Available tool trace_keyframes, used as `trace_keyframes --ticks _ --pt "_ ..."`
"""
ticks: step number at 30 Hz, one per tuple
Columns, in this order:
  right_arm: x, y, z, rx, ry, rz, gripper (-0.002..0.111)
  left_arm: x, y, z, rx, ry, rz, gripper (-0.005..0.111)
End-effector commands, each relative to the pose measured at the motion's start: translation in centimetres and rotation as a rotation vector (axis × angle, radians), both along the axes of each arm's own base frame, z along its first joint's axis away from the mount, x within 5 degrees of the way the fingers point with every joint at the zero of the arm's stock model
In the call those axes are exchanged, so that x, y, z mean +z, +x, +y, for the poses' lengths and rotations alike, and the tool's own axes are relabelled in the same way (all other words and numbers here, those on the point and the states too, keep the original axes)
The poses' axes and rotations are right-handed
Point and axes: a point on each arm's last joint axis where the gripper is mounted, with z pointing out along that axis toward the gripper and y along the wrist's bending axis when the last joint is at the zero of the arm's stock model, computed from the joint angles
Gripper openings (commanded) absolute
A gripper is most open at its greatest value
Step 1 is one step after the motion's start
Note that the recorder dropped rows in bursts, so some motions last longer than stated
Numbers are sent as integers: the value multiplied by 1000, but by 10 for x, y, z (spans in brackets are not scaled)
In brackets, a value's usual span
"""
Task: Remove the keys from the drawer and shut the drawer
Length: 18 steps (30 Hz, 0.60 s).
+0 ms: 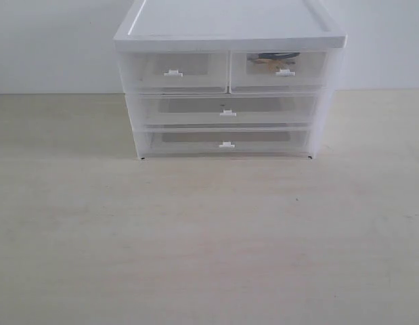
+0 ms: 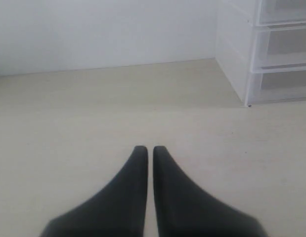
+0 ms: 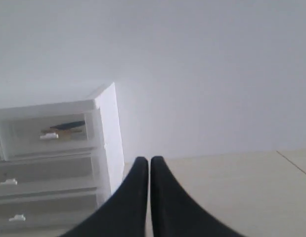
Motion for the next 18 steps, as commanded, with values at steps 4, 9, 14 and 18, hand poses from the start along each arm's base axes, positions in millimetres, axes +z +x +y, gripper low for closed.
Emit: trace_keyframes --ticks 4,9,14,18 --pt "50 -8 1 5 -30 9 0 2 0 0 2 -3 -9 4" --pt "80 -1 2 16 -85 155 0 2 0 0 2 -3 -9 4" --pt "85 21 3 34 -89 359 0 2 0 0 2 -3 -9 4" --pt "86 33 6 62 -3 388 0 2 0 0 2 -3 -10 4"
